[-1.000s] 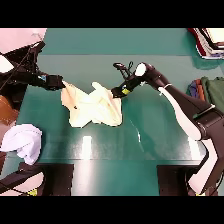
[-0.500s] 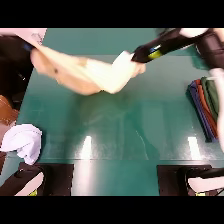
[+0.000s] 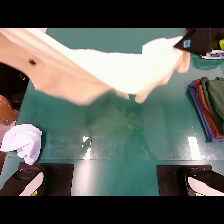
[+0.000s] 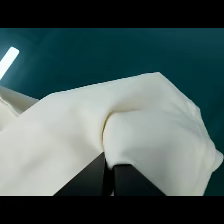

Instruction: Fold the shirts.

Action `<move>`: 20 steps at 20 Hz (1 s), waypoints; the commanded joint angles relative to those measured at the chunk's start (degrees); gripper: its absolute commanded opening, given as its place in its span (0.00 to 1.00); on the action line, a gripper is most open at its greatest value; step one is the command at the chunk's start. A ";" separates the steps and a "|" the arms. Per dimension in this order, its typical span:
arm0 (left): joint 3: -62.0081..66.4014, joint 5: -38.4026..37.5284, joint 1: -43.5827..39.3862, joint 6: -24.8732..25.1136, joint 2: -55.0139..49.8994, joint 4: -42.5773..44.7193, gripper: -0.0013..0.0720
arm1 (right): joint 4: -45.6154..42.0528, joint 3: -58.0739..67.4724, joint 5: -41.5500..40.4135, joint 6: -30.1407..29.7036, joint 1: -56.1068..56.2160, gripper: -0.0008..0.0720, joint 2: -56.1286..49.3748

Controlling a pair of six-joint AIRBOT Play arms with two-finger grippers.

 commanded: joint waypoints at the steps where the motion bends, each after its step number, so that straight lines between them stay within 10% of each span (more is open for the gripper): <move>1: -4.92 -4.22 0.04 -0.33 -2.80 0.17 0.05 | -0.09 -12.41 0.92 3.32 2.01 0.03 1.77; 6: -24.28 -4.39 0.04 0.76 -8.00 2.12 0.05 | 0.22 -39.91 -14.60 3.06 6.56 0.04 1.79; 7: -28.68 -3.13 0.04 1.57 -8.83 2.10 0.05 | 0.55 -43.15 -17.40 3.02 6.95 0.13 1.79; 9: -35.30 -0.20 0.04 1.92 -10.25 2.45 0.05 | 0.44 -46.14 -20.85 2.82 6.54 0.70 1.81; 20: -38.82 3.30 0.04 2.71 -11.30 3.72 0.05 | 0.63 -42.73 -22.64 -12.61 -3.41 0.72 -10.36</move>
